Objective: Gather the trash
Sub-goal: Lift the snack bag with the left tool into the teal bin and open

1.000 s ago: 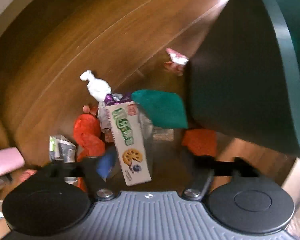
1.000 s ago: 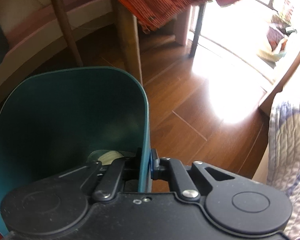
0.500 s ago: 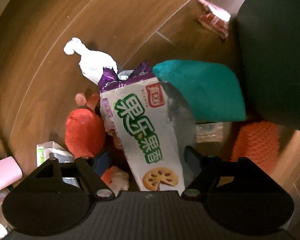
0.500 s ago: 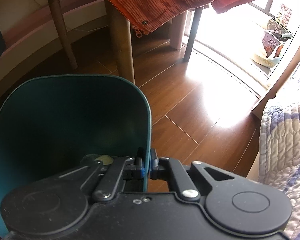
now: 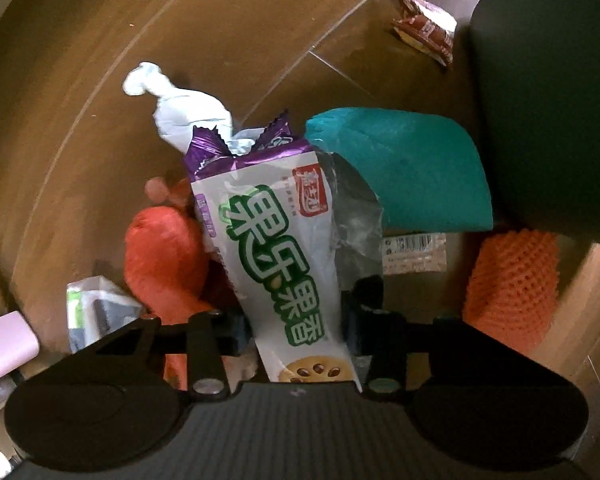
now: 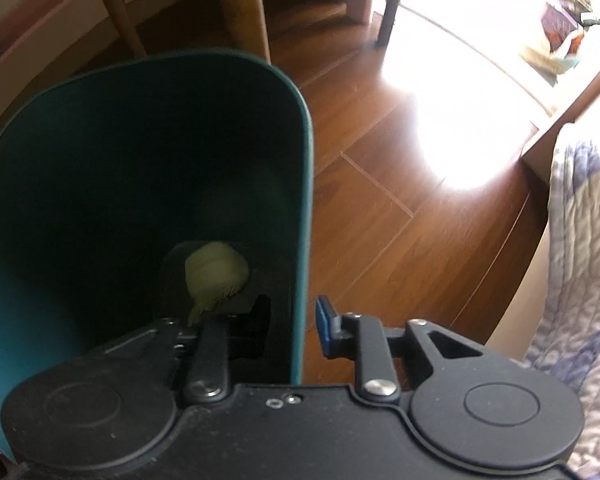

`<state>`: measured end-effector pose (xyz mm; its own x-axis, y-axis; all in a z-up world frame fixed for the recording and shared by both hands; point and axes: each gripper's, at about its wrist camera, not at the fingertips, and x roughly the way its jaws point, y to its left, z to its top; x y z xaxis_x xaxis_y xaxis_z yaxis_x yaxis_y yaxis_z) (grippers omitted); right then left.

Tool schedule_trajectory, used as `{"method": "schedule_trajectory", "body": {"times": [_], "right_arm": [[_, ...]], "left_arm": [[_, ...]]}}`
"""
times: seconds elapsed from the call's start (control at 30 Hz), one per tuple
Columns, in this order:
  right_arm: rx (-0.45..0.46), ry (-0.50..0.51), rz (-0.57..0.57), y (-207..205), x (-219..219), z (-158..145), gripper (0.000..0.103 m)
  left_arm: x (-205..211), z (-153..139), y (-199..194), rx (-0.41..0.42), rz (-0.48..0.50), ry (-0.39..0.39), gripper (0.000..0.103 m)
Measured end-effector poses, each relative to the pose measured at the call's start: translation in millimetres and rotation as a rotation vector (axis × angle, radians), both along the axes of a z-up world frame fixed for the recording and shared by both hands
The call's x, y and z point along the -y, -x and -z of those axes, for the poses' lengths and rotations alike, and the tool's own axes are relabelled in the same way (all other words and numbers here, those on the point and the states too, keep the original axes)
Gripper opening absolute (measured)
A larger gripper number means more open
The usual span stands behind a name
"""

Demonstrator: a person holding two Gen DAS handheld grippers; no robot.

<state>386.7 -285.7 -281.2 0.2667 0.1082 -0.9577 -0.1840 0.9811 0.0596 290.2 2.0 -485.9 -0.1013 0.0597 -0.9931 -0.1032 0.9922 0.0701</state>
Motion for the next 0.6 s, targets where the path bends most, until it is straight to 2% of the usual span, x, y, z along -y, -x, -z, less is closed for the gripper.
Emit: {"method": "schedule_trajectory", "body": {"times": [0.1,0.13,0.27,0.37,0.6], "right_arm": [[0.021,0.070,-0.030,2.4,-9.1,1.0,0.005],[0.032,0.071,-0.041,4.1,-13.3,-2.2,0.004],[0.051,0.100,-0.056,6.6,-22.3,-4.6,0.004],[0.045,0.119,-0.074,5.8,-26.1,-7.1,0.004],[0.189,0.283,-0.169,7.7,-43.3,-39.2,0.003]], "left_arm": [[-5.5,-18.0,8.2,0.018,-0.003,0.017,0.042],[-6.3,-25.8,11.8,0.028,-0.005,0.026,0.042],[-12.2,-69.5,23.3,0.100,-0.021,0.079,0.042],[-16.5,-117.7,24.6,0.172,-0.028,0.138,0.042],[-10.7,-229.3,11.8,0.369,-0.022,0.267,0.042]]}}
